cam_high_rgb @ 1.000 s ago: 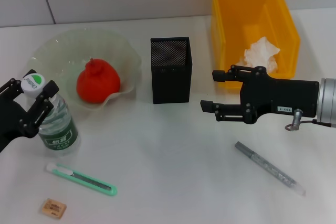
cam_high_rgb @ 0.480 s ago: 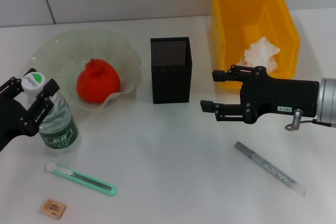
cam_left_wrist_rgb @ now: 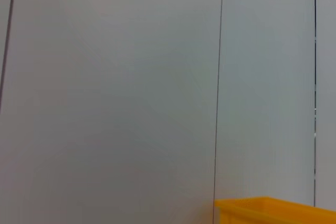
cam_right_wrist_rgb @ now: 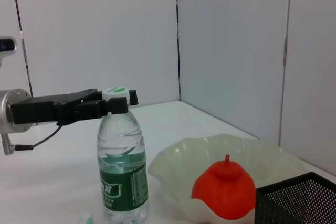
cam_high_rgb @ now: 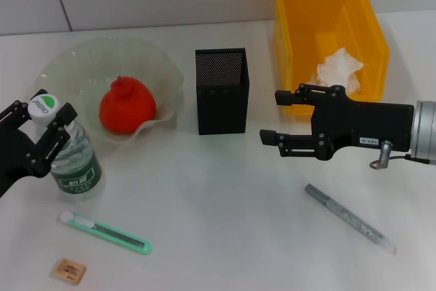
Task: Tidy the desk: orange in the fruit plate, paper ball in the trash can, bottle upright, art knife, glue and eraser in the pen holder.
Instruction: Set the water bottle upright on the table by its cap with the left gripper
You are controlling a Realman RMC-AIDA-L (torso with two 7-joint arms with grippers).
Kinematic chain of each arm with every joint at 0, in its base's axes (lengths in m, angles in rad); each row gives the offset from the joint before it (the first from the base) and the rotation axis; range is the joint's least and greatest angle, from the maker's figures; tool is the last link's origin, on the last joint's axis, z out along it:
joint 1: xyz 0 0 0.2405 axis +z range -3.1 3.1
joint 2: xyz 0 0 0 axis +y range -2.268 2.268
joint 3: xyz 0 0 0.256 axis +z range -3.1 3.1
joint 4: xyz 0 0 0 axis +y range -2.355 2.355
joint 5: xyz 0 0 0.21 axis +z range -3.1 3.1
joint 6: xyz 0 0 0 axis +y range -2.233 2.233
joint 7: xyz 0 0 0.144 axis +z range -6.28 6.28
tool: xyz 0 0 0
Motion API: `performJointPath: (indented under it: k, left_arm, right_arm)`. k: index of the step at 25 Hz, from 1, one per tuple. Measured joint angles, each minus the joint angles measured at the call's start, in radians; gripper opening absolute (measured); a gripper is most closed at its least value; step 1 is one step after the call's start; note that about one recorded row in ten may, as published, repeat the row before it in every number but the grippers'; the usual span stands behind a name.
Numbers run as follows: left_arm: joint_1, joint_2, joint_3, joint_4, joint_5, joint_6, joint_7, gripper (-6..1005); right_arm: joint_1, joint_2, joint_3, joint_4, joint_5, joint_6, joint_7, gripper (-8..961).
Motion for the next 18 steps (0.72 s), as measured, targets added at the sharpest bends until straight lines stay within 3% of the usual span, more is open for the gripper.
performJointPath:
  k: [11,15,18]
  left_arm:
    - [-0.013,0.0,0.008,0.003,0.002,0.008,-0.009,568]
    - [-0.012,0.0,0.009,0.004,0.005,0.024,-0.009,802]
    - [-0.008,0.002,0.006,0.006,0.006,0.029,-0.003,818]
  right_arm:
    - [0.0,0.0,0.0,0.0,-0.006,-0.001,0.001,767]
    - [0.005,0.0,0.001,0.0,-0.019,-0.001,0.011,766]
    - [0.008,0.0,0.002,0.0,-0.024,-0.001,0.012,766]
